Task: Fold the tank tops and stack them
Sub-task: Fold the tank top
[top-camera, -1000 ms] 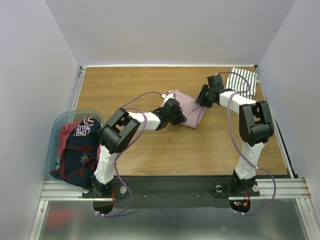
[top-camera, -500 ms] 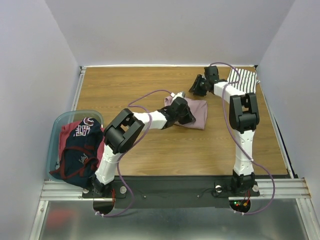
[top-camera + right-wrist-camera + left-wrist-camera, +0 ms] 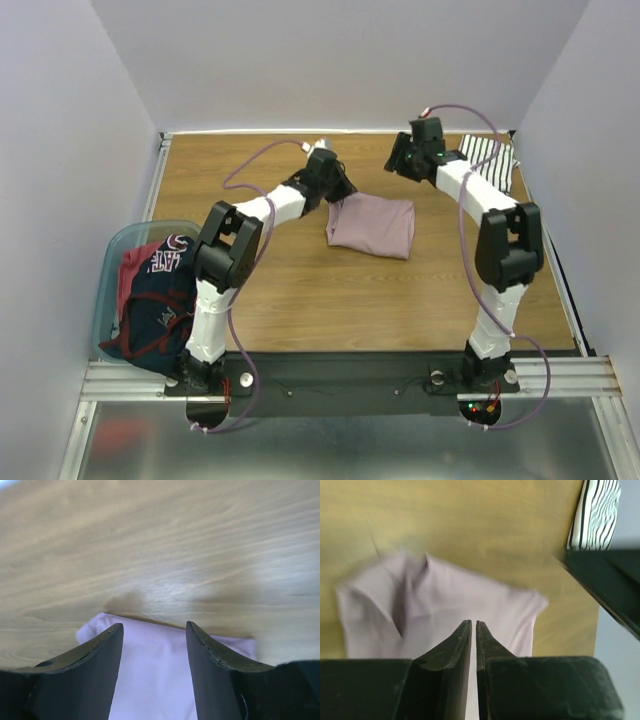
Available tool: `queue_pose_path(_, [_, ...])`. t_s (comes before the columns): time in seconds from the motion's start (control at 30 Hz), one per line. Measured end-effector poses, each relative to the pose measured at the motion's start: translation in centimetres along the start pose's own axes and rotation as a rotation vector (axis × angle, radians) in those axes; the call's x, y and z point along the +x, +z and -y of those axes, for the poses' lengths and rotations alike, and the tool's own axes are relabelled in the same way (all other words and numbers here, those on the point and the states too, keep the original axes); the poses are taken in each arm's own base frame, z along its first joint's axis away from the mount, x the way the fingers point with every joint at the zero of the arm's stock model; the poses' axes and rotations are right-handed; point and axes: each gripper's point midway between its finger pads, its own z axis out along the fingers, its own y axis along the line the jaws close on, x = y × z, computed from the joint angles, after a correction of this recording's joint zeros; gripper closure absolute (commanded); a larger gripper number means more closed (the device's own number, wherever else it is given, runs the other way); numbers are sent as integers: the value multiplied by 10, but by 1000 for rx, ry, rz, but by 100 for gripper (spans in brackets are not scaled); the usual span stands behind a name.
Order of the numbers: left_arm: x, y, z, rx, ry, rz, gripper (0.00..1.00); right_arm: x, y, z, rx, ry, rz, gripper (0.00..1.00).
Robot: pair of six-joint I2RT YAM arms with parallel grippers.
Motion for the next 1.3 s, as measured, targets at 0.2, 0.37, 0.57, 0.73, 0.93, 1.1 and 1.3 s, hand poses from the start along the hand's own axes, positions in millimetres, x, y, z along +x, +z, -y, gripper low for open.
queue_pose_path(0.2, [-49, 19, 7, -1, 79, 64, 80, -36, -74, 11, 36, 39, 170, 52])
queue_pose_path(0.37, [-32, 47, -10, -49, 144, 14, 81, 18, -52, 46, 133, 45, 61, 58])
queue_pose_path(0.57, [-7, 64, -41, -112, 169, -44, 83, 78, -12, 81, 236, 31, -97, 66])
queue_pose_path(0.73, [-13, 62, -50, -155, 162, -2, 88, 73, 2, 78, 237, 29, -93, 69])
queue_pose_path(0.93, [-17, 33, -78, -253, 68, 71, 90, 51, 40, 51, 140, -8, -88, 64])
queue_pose_path(1.1, [11, -24, -102, -273, -81, 87, 87, 32, 74, 6, -53, -77, -97, 45])
queue_pose_path(1.3, [68, -76, -106, -267, -137, 22, 84, 14, 76, -16, -99, -128, -61, 19])
